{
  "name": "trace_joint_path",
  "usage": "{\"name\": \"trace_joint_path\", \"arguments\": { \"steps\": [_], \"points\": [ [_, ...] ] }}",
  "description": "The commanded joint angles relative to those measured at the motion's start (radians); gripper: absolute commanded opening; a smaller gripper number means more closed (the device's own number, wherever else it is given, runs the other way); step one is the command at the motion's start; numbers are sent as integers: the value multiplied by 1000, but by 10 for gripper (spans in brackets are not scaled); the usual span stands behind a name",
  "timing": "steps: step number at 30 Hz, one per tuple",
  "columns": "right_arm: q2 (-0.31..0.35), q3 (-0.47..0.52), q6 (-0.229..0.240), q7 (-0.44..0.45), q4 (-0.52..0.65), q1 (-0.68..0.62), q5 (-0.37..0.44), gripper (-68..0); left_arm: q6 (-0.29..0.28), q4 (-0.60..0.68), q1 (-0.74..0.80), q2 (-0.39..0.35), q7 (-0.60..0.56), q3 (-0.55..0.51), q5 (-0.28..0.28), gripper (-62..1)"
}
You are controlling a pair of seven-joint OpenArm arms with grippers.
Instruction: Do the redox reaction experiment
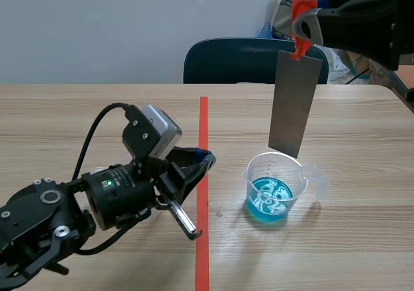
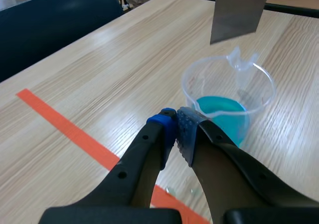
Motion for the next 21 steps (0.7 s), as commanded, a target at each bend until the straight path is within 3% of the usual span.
{"name": "trace_joint_path", "arguments": {
  "steps": [1,9,14,21],
  "points": [
    [5,10,6,11,12,1,10,-669,-2,56,14,-16,-40,-3,-13,-580],
    [5,10,6,11,12,1,10,-669,-2,222,138,-103,-50,-14,-17,-580],
    [5,10,6,10,12,1,10,-669,-1,323,246,-116,-50,-74,-16,-577],
    [5,10,6,10,12,1,10,-669,0,406,374,-116,-87,-148,-16,-482]
  ]
}}
